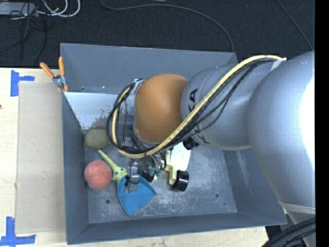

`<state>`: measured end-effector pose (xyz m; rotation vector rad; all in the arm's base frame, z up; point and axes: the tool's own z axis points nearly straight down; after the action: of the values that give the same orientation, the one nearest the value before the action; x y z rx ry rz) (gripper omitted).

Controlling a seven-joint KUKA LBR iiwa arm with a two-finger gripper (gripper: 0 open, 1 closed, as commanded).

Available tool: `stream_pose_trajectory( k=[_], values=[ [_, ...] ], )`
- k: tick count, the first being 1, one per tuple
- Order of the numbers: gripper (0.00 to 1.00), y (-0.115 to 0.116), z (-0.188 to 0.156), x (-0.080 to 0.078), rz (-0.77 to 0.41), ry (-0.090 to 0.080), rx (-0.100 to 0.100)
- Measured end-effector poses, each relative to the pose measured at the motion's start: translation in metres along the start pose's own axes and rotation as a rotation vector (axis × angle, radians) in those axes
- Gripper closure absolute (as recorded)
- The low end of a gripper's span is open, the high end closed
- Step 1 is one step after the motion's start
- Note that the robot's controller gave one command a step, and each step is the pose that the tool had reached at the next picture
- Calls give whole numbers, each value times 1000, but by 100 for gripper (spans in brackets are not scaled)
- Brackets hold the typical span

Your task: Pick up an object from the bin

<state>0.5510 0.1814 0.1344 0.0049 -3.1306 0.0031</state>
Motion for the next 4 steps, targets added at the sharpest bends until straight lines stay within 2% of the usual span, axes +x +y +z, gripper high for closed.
stream_pose_trajectory(
  k=[1,2,3,4],
  values=[
    [0,-1,-5,-2,5,-8,-1],
    [0,-8,34,-13,163,-8,-3],
    [0,-23,62,-15,170,-1,0],
    [0,-34,65,-5,338,-3,-3]
  ],
)
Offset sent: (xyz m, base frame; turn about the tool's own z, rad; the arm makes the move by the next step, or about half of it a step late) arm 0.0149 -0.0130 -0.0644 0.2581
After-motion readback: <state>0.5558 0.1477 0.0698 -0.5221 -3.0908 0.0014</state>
